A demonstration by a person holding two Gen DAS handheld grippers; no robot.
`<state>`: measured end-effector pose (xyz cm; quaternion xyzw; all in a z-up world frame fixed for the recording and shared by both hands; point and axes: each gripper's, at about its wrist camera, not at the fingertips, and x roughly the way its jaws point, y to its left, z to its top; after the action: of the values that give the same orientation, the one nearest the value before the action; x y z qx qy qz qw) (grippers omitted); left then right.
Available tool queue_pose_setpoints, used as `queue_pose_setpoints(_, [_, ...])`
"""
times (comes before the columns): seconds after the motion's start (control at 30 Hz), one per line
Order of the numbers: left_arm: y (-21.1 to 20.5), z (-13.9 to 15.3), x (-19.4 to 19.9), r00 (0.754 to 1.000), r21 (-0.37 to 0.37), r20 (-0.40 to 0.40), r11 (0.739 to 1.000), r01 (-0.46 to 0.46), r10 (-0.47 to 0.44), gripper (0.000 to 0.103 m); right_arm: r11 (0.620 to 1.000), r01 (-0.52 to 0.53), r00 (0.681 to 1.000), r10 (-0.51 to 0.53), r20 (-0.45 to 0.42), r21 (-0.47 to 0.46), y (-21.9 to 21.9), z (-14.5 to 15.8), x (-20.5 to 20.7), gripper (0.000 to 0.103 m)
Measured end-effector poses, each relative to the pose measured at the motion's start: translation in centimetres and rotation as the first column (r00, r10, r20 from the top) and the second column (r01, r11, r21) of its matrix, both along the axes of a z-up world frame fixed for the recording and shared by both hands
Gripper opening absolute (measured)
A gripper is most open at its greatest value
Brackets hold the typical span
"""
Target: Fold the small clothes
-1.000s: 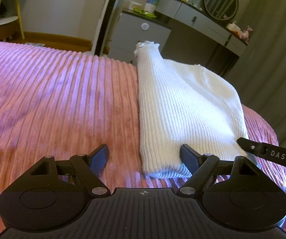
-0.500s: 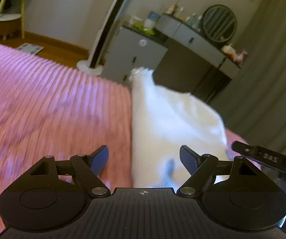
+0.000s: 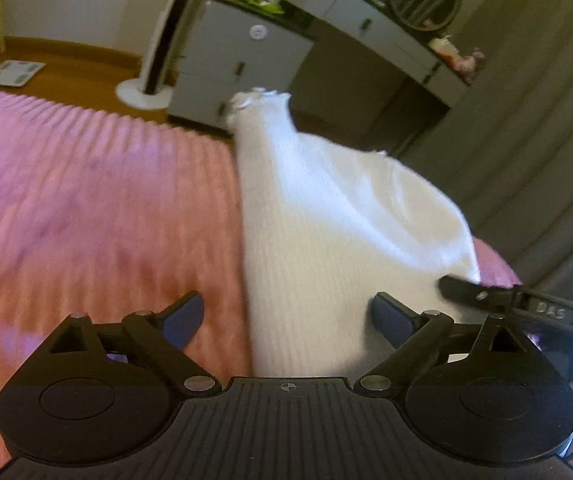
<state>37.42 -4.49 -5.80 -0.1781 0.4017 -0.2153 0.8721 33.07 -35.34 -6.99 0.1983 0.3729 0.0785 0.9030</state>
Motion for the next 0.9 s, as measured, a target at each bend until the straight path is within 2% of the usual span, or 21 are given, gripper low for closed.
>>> queue_pose_setpoints(0.1, [-0.5, -0.4, 0.9, 1.0, -0.02, 0.004, 1.0, 0.011, -0.011, 0.093, 0.993, -0.021, 1.0, 0.022, -0.003, 0.12, -0.8, -1.6, 1.0, 0.082])
queue_pose_setpoints(0.13, [-0.7, -0.5, 1.0, 1.0, -0.018, 0.015, 1.0, 0.018, -0.018, 0.088, 0.99, -0.017, 1.0, 0.017, 0.002, 0.137, -1.0, -1.8, 1.1, 0.08])
queue_pose_setpoints(0.17, [-0.9, -0.4, 1.0, 1.0, -0.023, 0.022, 1.0, 0.022, -0.021, 0.086, 0.986, -0.006, 1.0, 0.006, 0.002, 0.166, -1.1, -1.8, 1.2, 0.077])
queue_pose_setpoints(0.2, [-0.9, -0.5, 1.0, 0.999, -0.032, 0.028, 0.999, 0.022, -0.021, 0.083, 0.981, 0.002, 1.0, -0.003, 0.004, 0.192, -1.3, -1.9, 1.2, 0.06])
queue_pose_setpoints(0.23, [-0.8, -0.6, 0.9, 0.999, -0.05, 0.036, 0.998, 0.03, -0.028, 0.072, 0.974, -0.005, 1.0, 0.004, 0.005, 0.228, -1.5, -2.0, 1.4, 0.052])
queue_pose_setpoints(0.3, [-0.6, -0.7, 0.7, 0.999, -0.063, 0.035, 0.998, 0.012, -0.009, 0.065, 0.963, -0.006, 1.0, 0.006, 0.001, 0.269, -1.7, -2.4, 1.5, 0.048])
queue_pose_setpoints(0.37, [-0.3, -0.5, 0.2, 0.998, -0.083, 0.055, 0.997, -0.005, 0.01, 0.048, 0.965, -0.002, 1.0, 0.0, 0.007, 0.261, -1.6, -2.1, 1.3, 0.045])
queue_pose_setpoints(0.43, [-0.1, 0.1, -0.3, 0.996, -0.093, 0.081, 0.995, -0.021, 0.029, 0.043, 0.969, -0.002, 1.0, -0.005, 0.029, 0.246, -1.1, -1.4, 1.0, 0.043])
queue_pose_setpoints(0.6, [0.9, 2.0, -1.6, 0.995, -0.107, 0.092, 0.994, -0.037, 0.047, 0.04, 0.975, -0.037, 0.996, 0.018, 0.087, 0.219, 0.7, 1.8, 0.0, 0.041])
queue_pose_setpoints(0.73, [2.7, 4.7, -3.3, 0.991, -0.086, 0.126, 0.996, -0.037, 0.048, 0.04, 0.975, -0.084, 0.989, 0.056, 0.136, 0.205, 2.4, 4.5, -1.4, 0.041])
queue_pose_setpoints(0.83, [4.2, 6.8, -4.8, 0.989, -0.045, 0.141, 0.998, -0.042, 0.048, 0.04, 0.971, -0.109, 0.985, 0.077, 0.152, 0.213, 4.0, 5.7, -2.3, 0.041])
queue_pose_setpoints(0.9, [5.0, 8.0, -6.0, 0.986, 0.015, 0.161, 0.999, -0.041, 0.038, 0.04, 0.966, -0.126, 0.983, 0.091, 0.157, 0.226, 5.3, 6.0, -3.1, 0.041])
